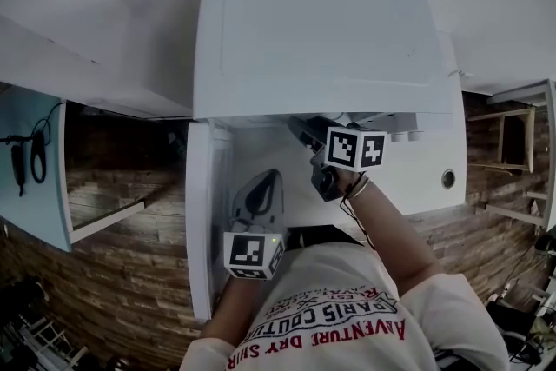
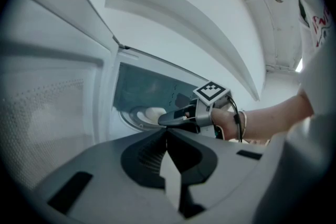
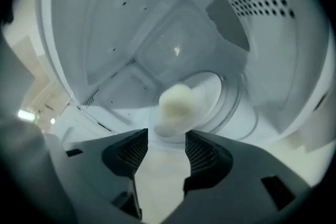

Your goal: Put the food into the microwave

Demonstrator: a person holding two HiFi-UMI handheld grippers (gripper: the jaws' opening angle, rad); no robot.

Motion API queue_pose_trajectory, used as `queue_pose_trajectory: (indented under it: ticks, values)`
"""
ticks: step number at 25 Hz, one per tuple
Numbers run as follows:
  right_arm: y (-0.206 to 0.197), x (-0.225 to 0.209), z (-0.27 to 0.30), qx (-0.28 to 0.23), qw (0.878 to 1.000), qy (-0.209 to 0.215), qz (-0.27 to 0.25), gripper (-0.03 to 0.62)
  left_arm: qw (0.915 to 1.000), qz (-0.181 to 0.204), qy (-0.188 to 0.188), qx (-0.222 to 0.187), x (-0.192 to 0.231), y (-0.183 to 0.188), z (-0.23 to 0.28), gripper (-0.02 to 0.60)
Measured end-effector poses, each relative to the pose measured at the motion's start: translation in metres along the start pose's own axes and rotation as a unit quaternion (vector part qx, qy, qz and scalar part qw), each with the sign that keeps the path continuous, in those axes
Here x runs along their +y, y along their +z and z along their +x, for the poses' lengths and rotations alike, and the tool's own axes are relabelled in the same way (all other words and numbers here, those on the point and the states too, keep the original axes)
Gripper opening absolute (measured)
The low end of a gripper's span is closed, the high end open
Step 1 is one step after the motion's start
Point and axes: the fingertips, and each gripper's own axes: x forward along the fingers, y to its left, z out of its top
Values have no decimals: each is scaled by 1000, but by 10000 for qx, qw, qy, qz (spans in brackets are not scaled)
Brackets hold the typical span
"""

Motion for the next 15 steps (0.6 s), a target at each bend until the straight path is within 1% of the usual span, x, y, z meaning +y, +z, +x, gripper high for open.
queue_pose_trajectory:
  ticks: [1,2,4,6,9,12,13,15]
  values:
    - [-2,-2,-1,83,9987,-228,-451,213,10000,-1,-11,1,0,0,0,6]
    - [-3,-4,-1,170,9947,-463,-907,213,10000,-7,-23,-6,0,0,0,6]
    - [-6,-8,-1,383,9800,-895,-1734,213,10000,-26,-47,-34,-1,2,0,6]
    - [-9,-9,0,601,9646,-1179,-2283,212,9999,-48,-74,-62,-3,3,-1,6]
    - [-13,-9,2,928,9459,-1446,-2752,212,9999,-77,-100,-59,-4,2,-2,6]
    - [-17,-12,1,1389,9262,-1611,-3114,212,9998,-151,-127,-43,-5,0,-3,6]
    - [-18,-13,0,1504,9222,-1630,-3169,212,9997,-171,-140,-42,-5,0,-4,6]
    - [-19,-17,-3,1631,9190,-1672,-3178,207,9997,-184,-163,-34,-6,-1,-5,6]
